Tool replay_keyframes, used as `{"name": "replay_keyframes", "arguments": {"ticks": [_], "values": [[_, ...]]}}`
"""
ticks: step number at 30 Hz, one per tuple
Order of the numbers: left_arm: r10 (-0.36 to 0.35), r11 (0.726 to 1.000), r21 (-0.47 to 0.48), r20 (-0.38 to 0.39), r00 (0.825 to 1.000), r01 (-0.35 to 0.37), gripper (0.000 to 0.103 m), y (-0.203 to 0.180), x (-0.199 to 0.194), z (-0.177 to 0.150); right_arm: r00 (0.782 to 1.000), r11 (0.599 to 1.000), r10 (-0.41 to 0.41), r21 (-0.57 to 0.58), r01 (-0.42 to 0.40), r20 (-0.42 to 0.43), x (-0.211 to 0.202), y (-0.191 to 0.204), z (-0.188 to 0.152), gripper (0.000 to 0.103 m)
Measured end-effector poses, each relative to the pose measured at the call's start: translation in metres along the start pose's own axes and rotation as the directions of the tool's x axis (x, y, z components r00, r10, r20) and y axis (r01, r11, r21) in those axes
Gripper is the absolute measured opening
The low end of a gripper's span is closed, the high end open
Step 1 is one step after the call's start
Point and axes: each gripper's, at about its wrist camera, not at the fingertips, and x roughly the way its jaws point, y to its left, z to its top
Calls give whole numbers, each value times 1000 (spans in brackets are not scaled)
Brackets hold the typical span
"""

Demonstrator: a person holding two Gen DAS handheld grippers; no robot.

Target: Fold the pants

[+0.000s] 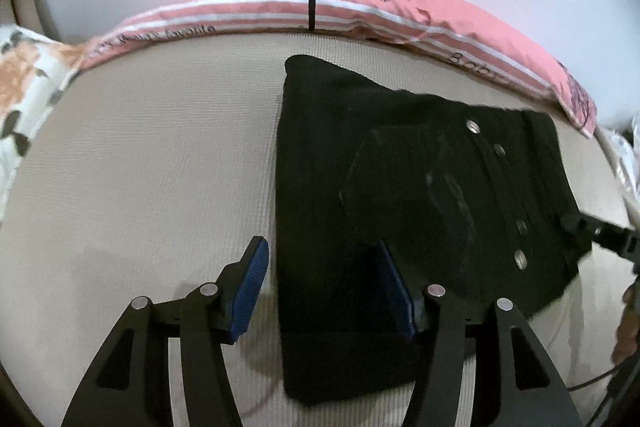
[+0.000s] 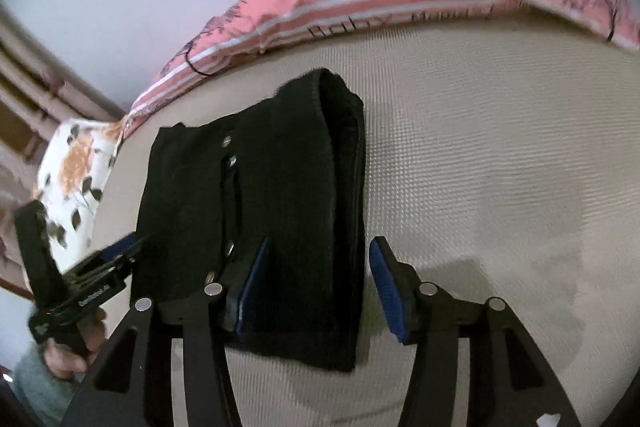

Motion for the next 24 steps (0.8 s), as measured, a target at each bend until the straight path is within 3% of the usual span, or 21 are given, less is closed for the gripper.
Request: {"name": "replay_keyframes", "arguments": {"ticks": [3, 5, 11, 14, 24], "values": [[25, 1000, -5, 24, 999, -25, 61, -4, -26, -16, 997, 994, -67, -84, 71, 45, -23, 19, -16, 49], [44, 999, -15, 41, 998, -43, 64, -6, -40, -25, 994, 990, -83, -110, 91, 71, -35, 29, -28, 59], [110, 993, -49, 72, 991, -107, 67, -10, -82, -60, 980, 971, -140, -176, 165, 144, -62, 60, -67, 69], [131, 989, -75, 87, 988, -124, 68, -10, -97, -72, 974, 961, -156, -203, 187, 163, -67, 72, -80, 77], [188, 979, -95, 110, 976, -178, 68, -20, -121, -107, 962, 960, -158, -194, 203, 224, -84, 86, -114, 83]]}}
